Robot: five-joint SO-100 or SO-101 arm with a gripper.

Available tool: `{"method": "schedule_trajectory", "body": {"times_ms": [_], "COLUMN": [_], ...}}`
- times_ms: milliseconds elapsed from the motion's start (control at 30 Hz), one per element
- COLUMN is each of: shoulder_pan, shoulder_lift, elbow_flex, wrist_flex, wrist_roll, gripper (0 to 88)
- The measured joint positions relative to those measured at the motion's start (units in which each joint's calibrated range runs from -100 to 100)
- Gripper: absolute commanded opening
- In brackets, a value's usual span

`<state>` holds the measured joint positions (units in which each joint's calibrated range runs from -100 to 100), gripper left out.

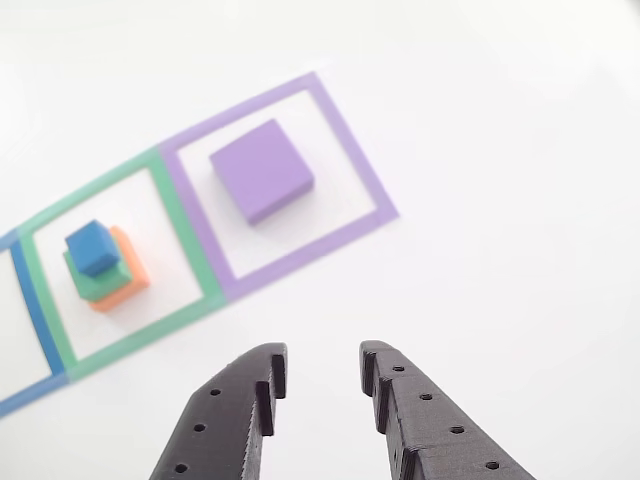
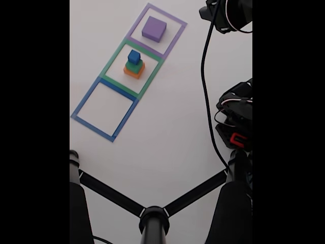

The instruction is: Tower of hanoi

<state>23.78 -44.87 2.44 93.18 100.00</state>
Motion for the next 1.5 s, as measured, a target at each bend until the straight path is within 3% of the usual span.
{"method": "schedule_trajectory", "body": {"times_ms": [267, 567, 767, 967, 1267, 1500], "shoulder_pan": [3.77, 6.71, 6.79, 4.75, 2.29, 1.72], "shoulder_lift": [-1.6, -5.32, -1.77, 8.44, 30.31, 45.42], "elbow_flex": [11.75, 47.78, 70.67, 80.07, 80.42, 74.93], "wrist_flex": [-7.14, -44.46, -78.41, -102.65, -128.33, -139.81], "wrist_roll": [0.0, 0.0, 0.0, 0.0, 0.0, 0.0], "gripper": [22.9, 41.6, 42.3, 42.5, 41.9, 41.7]}}
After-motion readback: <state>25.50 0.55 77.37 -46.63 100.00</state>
